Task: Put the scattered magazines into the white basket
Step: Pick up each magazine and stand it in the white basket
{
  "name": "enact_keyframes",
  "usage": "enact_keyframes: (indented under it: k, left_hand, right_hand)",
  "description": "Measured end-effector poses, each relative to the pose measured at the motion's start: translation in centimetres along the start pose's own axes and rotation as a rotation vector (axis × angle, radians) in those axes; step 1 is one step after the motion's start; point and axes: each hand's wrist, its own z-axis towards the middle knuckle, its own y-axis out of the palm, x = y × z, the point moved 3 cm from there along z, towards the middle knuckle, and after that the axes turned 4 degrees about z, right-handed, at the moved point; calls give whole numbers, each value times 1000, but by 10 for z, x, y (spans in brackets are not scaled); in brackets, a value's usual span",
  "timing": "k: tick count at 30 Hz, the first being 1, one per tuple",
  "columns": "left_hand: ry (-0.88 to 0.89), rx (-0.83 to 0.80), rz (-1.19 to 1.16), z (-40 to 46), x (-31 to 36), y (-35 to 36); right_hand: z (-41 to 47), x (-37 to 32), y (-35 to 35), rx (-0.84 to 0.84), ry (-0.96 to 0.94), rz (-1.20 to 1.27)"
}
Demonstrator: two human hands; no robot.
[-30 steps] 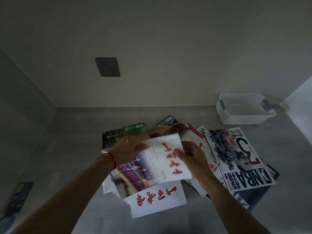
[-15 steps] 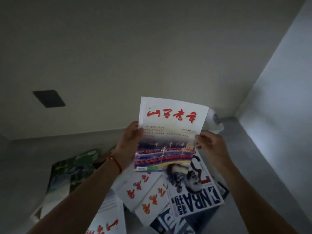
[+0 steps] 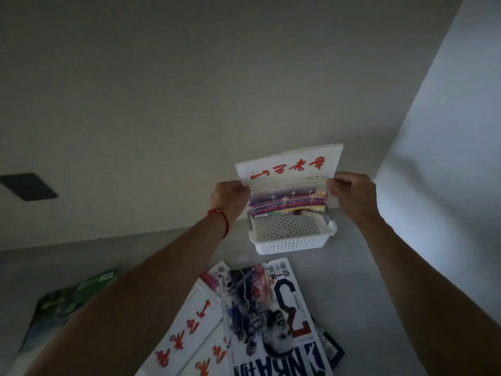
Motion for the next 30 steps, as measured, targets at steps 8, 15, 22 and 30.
enact_keyframes:
  k: [8,15,22,30]
  left_hand:
    - [-134,-26,-24,44,-21,38]
    - [-279,-17,-189,77,-34,64]
    - [-254,-40,-189,71,-23,62]
    - [-141,-69,-281,2,-61,8]
  right_hand:
    - [40,44,32,-37,111,-40]
    - [54,65,54,-94,279,-51]
    - [45,53,67,-247,274,141]
    - [-35,24,73,-312,146,107]
